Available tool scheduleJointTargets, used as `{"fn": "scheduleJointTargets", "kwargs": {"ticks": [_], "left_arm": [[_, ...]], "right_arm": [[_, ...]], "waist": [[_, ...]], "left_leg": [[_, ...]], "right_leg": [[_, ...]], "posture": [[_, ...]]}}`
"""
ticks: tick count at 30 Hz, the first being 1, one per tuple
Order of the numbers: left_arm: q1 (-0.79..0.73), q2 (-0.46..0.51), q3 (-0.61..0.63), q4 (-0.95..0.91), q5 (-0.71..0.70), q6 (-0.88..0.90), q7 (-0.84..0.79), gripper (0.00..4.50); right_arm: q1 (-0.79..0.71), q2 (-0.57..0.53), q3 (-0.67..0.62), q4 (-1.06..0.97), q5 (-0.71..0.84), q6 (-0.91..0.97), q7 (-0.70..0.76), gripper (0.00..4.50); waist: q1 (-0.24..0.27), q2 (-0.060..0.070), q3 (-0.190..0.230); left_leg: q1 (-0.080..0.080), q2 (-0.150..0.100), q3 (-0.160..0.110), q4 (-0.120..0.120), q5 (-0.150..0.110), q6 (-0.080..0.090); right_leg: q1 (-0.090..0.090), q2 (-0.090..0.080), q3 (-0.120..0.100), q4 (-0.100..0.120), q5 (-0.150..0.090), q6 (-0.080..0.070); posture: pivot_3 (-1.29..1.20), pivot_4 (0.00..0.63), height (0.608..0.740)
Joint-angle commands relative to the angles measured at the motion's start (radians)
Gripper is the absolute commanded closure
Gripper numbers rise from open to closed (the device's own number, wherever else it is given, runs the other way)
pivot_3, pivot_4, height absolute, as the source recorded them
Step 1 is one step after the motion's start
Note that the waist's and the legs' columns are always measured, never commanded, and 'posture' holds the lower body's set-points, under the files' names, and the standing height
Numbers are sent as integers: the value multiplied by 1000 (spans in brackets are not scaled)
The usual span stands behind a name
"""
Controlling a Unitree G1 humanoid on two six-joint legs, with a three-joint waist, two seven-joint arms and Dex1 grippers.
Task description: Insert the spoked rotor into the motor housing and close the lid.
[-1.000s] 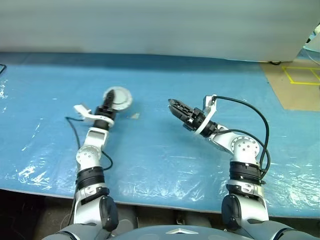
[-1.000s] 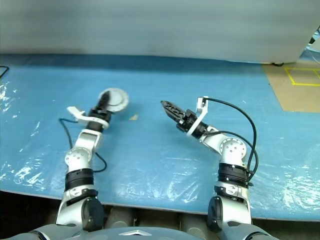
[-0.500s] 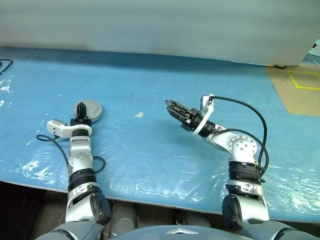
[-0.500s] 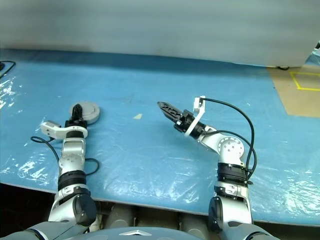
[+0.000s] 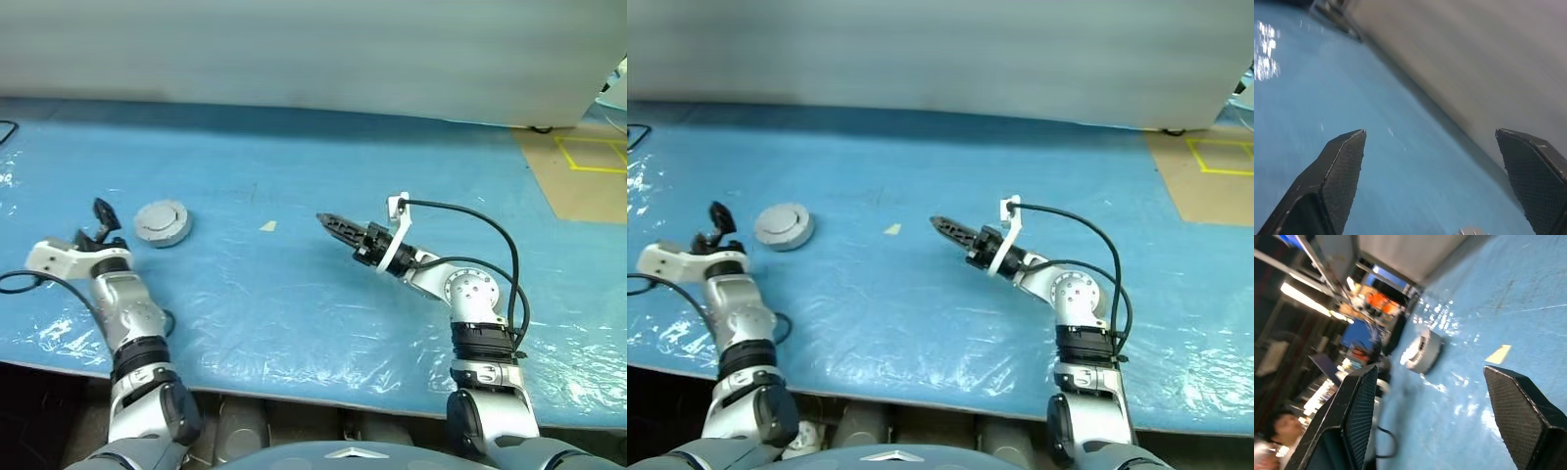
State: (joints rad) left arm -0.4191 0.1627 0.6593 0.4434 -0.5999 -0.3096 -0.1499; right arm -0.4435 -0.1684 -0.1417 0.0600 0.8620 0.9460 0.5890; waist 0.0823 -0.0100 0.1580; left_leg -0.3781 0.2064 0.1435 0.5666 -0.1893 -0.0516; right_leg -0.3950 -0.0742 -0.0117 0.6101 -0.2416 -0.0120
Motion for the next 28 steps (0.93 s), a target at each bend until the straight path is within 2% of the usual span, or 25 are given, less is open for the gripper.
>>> {"fn": "scheduleJointTargets", "kwargs": {"ticks": [1,5,9,13,14,16,23,28], "left_arm": [[46,36,-143,-179,15,48,-176,24],[114,79,-311,-350,-37,222,-371,24],[167,154,-462,-404,57,258,-528,24],[207,210,-572,-433,96,295,-655,24],[219,221,-591,-441,100,304,-678,0],[241,230,-608,-451,102,308,-709,0],[262,236,-637,-468,136,315,-729,0],[266,225,-654,-480,138,319,-746,0]], "right_arm": [[-7,-9,70,-29,-172,-224,4,889],[-2,-37,142,-36,-315,-401,44,889],[22,-85,205,-61,-444,-566,84,889],[76,-132,209,-124,-485,-628,108,889],[97,-149,208,-139,-496,-646,120,532],[139,-185,215,-163,-517,-687,156,48],[219,-241,234,-143,-593,-781,189,15],[220,-233,243,-147,-588,-780,205,15]], "waist": [[9,0,0],[14,0,0],[7,0,0],[-7,0,0],[-10,0,0],[-13,0,0],[-15,0,0],[-15,0,0]], "left_leg": [[0,0,0,0,0,0],[-2,0,1,2,0,0],[-1,1,3,2,0,0],[-1,0,3,1,0,0],[-1,0,3,0,0,0],[-1,0,3,0,0,0],[1,1,5,1,0,1],[1,0,6,3,0,1]], "right_leg": [[0,0,0,0,0,0],[-1,-1,0,1,0,0],[-4,0,2,3,0,0],[-5,1,3,3,0,0],[-5,1,3,3,0,0],[-5,1,4,3,0,0],[-5,1,6,3,0,-1],[-5,1,8,4,-3,-5]], "posture": [[0,150,740],[0,150,740],[0,150,740],[0,150,740],[0,150,740],[0,150,740],[0,150,740],[0,150,740]]}}
